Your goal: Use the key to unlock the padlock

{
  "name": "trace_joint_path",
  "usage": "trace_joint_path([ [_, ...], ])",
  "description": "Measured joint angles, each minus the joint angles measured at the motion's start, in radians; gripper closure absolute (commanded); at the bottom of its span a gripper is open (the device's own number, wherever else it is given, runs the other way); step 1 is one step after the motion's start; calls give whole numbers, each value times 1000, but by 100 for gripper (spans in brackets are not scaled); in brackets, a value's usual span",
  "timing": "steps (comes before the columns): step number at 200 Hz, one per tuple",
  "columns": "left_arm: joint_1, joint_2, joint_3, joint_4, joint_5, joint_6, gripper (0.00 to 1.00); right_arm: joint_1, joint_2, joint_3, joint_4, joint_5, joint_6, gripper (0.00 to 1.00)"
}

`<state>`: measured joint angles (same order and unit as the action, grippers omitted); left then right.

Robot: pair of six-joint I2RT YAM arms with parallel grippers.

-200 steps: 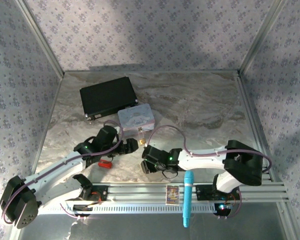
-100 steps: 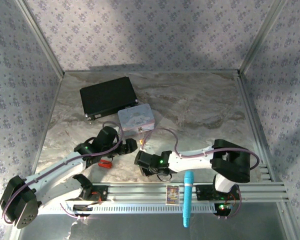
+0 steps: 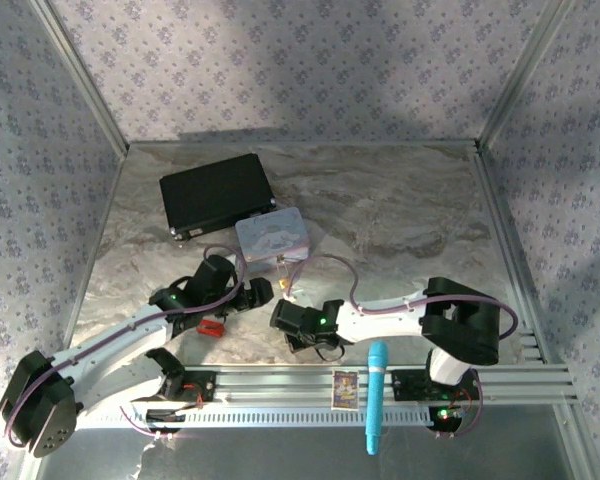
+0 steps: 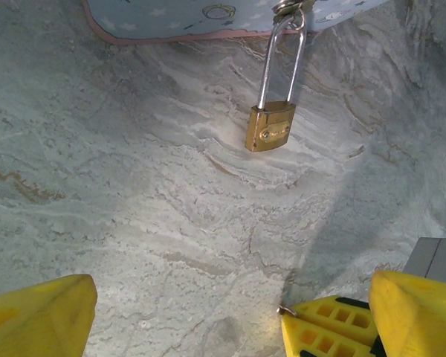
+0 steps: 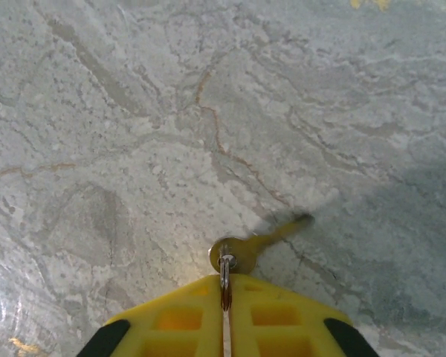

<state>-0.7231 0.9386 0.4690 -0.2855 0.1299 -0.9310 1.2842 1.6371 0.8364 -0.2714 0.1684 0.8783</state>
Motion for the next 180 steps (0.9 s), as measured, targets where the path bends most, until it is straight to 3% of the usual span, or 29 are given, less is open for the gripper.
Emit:
trace_joint_path([
  [45,-9,-5,-55,105,-3,-68,15,-62,-82,-115,134,-106,-61,99],
  [84,-34,1,-121,259,-7,-161,19,-143,-172,-178,148,-192,-173,100],
  [129,-100,79,-126,419,-19,-256,23,-236,-271,-187,111,-316,-322,100],
  [180,-148,185,-129,578,-28,-359,34,-301,-350,-164,13,-440,-480,100],
])
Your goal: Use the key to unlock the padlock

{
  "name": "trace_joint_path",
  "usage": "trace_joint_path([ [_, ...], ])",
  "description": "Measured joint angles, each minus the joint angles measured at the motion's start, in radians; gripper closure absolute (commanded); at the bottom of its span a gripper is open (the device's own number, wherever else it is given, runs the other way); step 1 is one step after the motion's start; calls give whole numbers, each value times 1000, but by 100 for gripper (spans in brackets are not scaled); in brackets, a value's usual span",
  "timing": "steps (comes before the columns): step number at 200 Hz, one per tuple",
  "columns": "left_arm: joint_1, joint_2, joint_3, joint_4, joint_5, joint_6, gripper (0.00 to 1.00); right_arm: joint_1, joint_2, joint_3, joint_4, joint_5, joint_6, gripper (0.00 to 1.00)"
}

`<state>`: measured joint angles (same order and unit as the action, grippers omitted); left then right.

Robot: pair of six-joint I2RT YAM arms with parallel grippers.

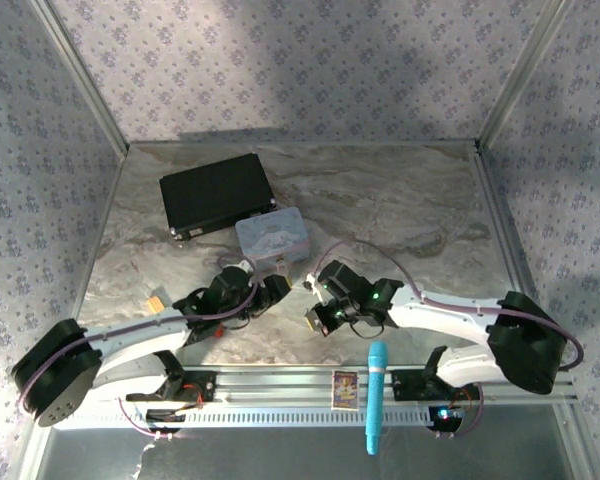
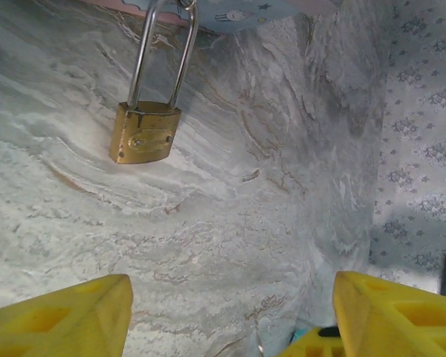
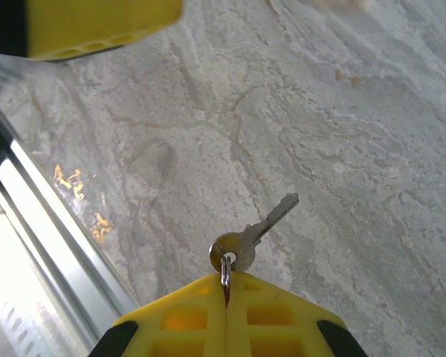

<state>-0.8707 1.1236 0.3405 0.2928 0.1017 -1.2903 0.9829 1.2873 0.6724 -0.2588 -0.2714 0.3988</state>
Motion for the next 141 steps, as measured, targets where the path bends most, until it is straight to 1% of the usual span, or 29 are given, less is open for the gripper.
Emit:
trace_joint_path([
  [20,-2,55,0,62,19,-45,38,-3,-45,11,-23,-17,-48,100],
  [39,-11,98,1,119,48,-94,38,-4,-85,23,-35,-28,-85,100],
  [65,-51,106,34,131,71,-116,38,-5,-87,47,-49,-51,-121,100],
  [97,-73,106,105,140,88,-116,53,-16,-85,53,-51,-63,-134,100],
  [128,-74,114,100,173,109,-134,55,-29,-105,53,-48,-62,-135,100],
  [141,-80,122,99,179,120,-137,63,-37,-108,53,-50,-62,-135,100],
])
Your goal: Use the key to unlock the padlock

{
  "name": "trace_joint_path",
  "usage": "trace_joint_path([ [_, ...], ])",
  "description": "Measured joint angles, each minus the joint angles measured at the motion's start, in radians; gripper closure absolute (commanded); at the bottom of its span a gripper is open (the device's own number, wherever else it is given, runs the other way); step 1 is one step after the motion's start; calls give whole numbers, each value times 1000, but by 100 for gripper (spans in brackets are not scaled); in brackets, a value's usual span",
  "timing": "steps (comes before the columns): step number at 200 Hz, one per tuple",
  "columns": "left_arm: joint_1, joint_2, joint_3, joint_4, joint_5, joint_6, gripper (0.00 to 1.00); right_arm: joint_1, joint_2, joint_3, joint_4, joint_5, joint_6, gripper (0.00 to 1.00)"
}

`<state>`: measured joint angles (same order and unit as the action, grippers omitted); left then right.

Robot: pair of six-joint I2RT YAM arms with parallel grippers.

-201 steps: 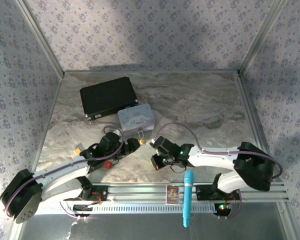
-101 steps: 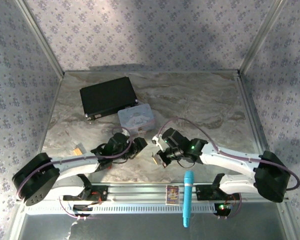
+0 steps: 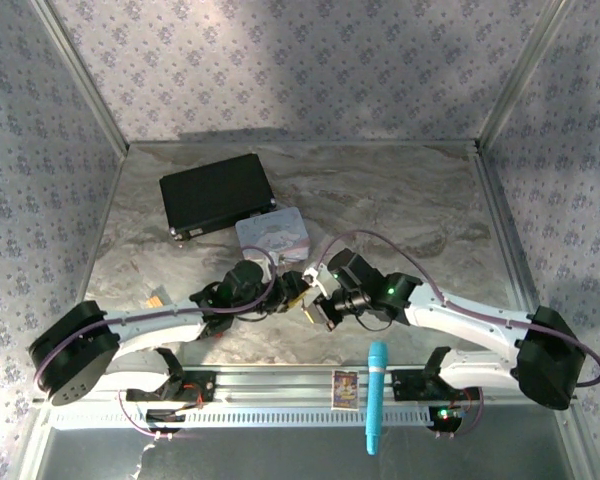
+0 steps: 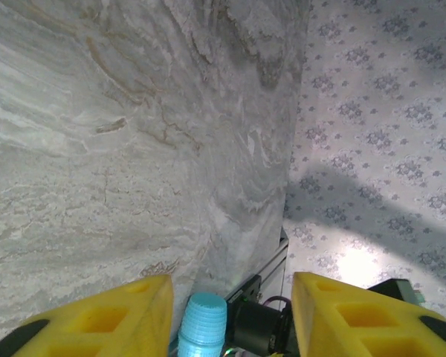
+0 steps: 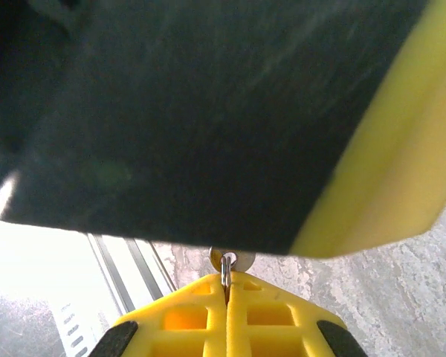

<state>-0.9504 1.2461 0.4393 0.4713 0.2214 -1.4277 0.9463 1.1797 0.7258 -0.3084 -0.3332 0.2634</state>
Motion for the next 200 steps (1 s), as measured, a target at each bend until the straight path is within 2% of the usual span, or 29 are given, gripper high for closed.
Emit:
trace_joint_path([
  [20,-21,1,0,-5,5,8,77,-11,1,0,-3,5,0,100],
  [60,-39,2,1,-25,15,17,78,-15,-6,0,-2,22,0,100],
  [94,-39,2,2,-34,14,29,100,-26,-15,-2,-11,27,1,100],
  [150,-45,1,2,-37,-2,31,100,-38,-27,-15,-6,23,3,100],
  [200,-53,-29,-13,-26,-36,31,100,-58,-72,-74,76,-11,43,100],
])
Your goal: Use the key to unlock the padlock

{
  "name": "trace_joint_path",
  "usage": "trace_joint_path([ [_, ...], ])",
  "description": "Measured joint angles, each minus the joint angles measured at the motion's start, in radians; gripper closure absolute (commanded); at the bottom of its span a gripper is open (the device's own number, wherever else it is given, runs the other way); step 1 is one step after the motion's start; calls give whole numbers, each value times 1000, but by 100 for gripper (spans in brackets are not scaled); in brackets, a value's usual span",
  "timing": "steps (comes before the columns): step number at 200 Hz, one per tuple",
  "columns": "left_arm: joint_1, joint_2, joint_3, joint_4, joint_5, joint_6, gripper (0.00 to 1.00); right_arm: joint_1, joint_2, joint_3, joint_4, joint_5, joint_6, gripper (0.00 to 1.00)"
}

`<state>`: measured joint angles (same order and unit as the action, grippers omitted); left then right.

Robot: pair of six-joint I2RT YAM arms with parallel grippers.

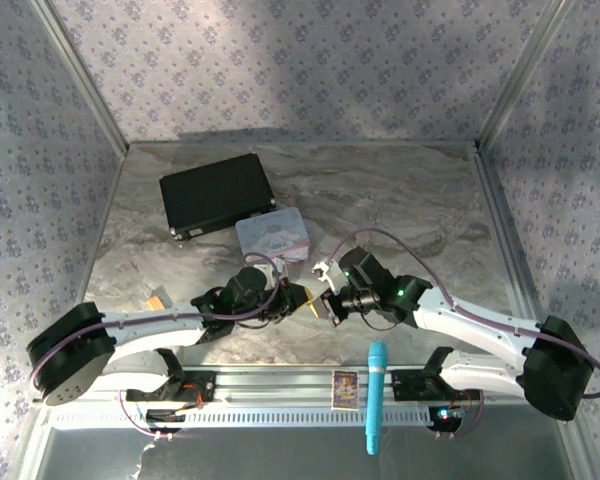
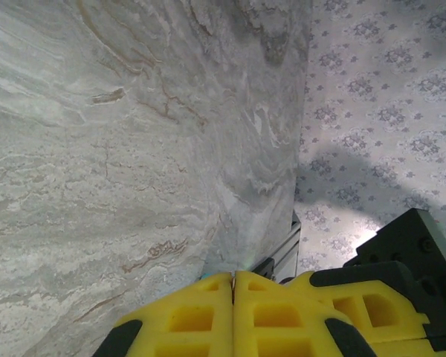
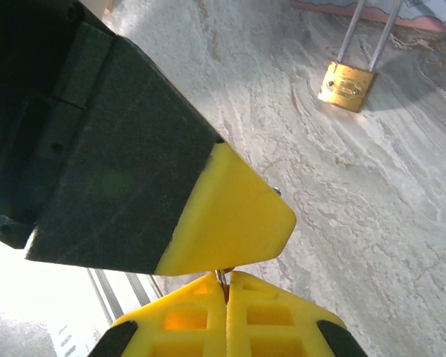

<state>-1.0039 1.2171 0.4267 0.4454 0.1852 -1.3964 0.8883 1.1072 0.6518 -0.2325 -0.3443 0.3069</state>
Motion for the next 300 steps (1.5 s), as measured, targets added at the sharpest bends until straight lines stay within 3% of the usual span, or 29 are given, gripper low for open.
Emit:
trace_joint_path([
  [55,-1,-14,-21,19,-23,-9,100,-18,-19,-53,87,-32,56,100],
  [84,-6,-16,-35,24,-48,-20,74,-19,-25,-64,94,-24,71,100],
  [159,-4,-1,-54,21,-84,-39,34,-24,-24,-59,4,-12,47,100],
  [177,-4,28,-62,61,-80,-90,20,-24,-13,-55,5,-12,47,100],
  [200,-7,62,-124,168,-85,-223,8,-8,14,-52,23,-4,48,100],
  [237,-16,100,-174,264,-85,-417,0,25,74,-23,68,51,68,100],
  [300,-27,100,-186,415,-153,-551,0,83,190,17,215,102,99,100],
])
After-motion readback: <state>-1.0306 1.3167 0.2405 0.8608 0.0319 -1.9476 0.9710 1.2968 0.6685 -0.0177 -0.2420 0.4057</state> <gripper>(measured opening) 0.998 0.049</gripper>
